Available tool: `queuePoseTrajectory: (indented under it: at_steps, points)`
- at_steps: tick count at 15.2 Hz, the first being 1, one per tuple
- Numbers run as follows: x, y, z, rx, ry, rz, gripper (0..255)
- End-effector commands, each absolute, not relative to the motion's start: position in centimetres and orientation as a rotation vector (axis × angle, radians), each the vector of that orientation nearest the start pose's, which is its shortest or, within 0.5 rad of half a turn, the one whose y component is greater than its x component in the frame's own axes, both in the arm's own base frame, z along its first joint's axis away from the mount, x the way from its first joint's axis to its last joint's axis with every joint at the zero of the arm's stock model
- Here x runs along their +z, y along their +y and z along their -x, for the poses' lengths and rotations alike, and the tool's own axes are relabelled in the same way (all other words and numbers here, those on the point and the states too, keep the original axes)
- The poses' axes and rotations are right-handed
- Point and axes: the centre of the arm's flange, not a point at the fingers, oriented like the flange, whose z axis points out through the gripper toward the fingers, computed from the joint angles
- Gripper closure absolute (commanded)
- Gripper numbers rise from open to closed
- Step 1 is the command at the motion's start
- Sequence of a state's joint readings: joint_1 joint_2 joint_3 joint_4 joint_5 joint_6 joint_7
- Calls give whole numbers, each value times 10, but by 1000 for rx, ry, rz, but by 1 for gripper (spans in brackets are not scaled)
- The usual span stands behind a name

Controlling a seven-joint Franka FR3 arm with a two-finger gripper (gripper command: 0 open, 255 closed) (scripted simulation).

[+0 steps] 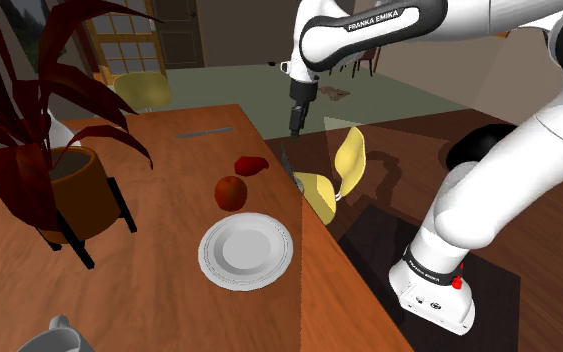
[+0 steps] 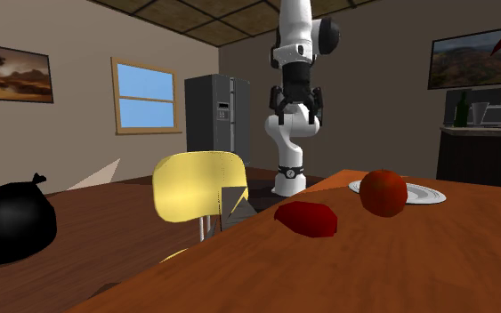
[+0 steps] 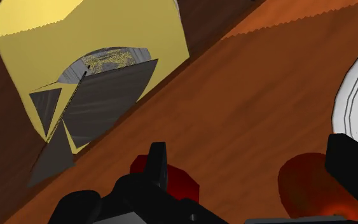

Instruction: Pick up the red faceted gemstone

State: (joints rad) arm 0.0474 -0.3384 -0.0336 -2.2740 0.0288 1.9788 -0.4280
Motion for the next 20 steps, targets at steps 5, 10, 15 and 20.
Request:
queuePoseTrajectory:
  at_steps: [5, 10, 15, 20]
  points:
    - [456, 15, -523, -73, -864, 3001, 0]
    - [422, 28, -578, -67, -1024, 2959, 0]
    - [388, 45, -633, -62, -1181, 2909, 0]
    - [360, 60, -668, -58, -1285, 2871, 0]
